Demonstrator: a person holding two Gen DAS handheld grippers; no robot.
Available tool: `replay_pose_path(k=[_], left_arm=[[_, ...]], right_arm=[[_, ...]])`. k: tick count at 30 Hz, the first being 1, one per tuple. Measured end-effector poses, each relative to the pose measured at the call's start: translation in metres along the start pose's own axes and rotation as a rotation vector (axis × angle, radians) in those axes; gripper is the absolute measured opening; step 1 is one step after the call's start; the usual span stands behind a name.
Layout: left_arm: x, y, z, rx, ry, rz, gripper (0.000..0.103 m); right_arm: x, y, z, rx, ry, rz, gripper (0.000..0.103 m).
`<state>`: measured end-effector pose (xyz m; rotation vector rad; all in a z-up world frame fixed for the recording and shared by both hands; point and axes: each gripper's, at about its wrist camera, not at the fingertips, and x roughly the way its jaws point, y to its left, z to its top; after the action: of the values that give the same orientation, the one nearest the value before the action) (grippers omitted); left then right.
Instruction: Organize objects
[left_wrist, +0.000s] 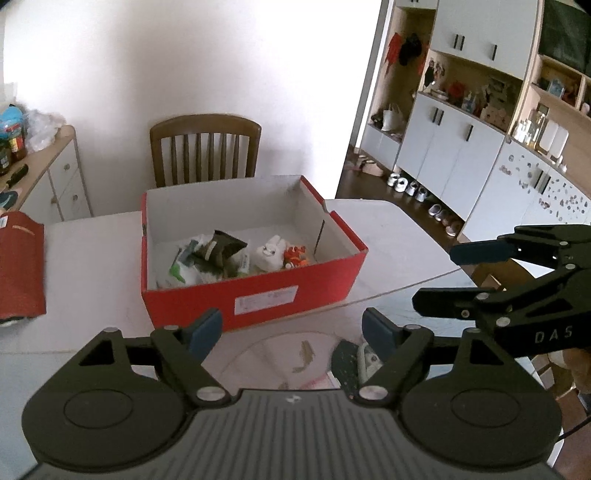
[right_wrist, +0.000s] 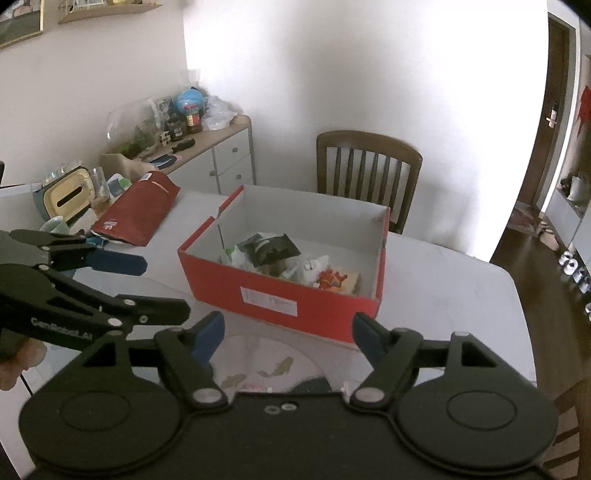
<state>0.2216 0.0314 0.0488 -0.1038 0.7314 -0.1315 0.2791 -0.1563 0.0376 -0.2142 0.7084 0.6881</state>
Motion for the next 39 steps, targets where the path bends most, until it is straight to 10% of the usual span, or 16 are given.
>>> replay_pose_path(k=[13,39], left_arm=[[-0.004,-0.011,-0.053,-0.052,0.034,-0.001,0.101],[0.087,0.006,-0.135,-0.025,0.175,0.083,0.103]], right_arm=[[-0.008,-0.007,-0.048,0.045,0.034,-0.035,0.078],[0.055,0.016,-0.110,0.176,0.238,-0.040,0.077]])
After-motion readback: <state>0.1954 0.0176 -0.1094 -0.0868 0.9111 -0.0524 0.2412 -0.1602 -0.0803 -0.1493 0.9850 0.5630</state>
